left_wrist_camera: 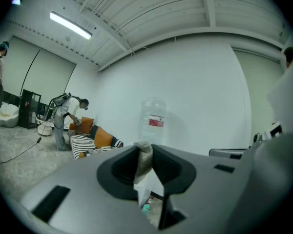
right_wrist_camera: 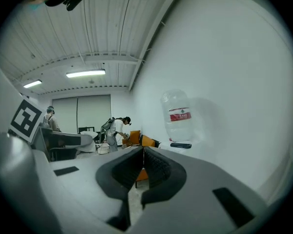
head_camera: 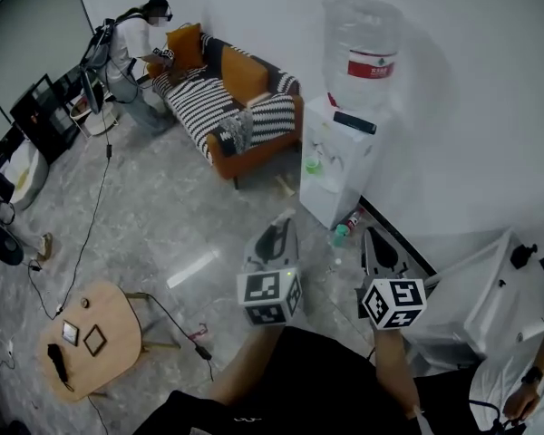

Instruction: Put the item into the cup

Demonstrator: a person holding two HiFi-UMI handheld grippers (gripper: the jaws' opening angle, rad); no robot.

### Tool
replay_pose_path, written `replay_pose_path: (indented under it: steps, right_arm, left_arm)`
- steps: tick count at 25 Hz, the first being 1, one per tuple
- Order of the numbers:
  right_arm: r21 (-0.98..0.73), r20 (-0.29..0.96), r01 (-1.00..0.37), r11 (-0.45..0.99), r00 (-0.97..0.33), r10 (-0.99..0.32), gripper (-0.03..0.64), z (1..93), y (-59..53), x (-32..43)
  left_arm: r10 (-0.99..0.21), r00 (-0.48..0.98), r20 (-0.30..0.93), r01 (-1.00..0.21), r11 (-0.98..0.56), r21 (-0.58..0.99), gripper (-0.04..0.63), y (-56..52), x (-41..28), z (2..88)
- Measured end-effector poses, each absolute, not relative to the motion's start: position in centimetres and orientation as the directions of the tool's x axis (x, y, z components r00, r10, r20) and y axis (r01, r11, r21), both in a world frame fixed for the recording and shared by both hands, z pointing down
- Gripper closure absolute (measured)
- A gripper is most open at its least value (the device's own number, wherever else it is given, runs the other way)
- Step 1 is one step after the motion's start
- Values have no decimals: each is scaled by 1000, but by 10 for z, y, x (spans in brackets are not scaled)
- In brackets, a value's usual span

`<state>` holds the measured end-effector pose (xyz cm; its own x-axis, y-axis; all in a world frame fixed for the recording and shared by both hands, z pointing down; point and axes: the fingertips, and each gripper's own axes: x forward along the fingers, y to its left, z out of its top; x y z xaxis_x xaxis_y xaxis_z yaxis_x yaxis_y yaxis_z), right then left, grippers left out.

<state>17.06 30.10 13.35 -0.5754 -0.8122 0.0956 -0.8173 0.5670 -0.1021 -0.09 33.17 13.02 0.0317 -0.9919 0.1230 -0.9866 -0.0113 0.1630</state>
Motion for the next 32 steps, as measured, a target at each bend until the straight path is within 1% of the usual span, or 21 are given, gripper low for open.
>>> replay_pose_path:
  steps: [5,11,16,23,28,32]
  right_arm:
    - [-149,104,-808,569,-586,-804,606,149,260,152]
    - [-176,146,-782,598,-621,-770,606,166,213,124]
    - [-224,196,-770,597,-636,-747,606,191,163,99]
    - [-140,281,-745,653,-662,-695,606,219,93,57]
    - [-171,346,-751,638,-652,-675,606,242,44,36]
    - [-187,359,-749,635,-654,-666,606,248,0,15]
  left_arm:
    - [-984,49,170,-983,-18,182,517,283,-15,145]
    - [-971,61,233,-977,-10,213,517,218,-30,166]
    - [-946,87,312,-976,-18,219,517,163,-42,200]
    - [-912,114,395,-964,-6,265,517,82,-68,250]
    - [-883,133,449,-962,-6,275,517,33,-89,275]
    - [-869,154,471,-962,-23,272,517,-11,-100,283]
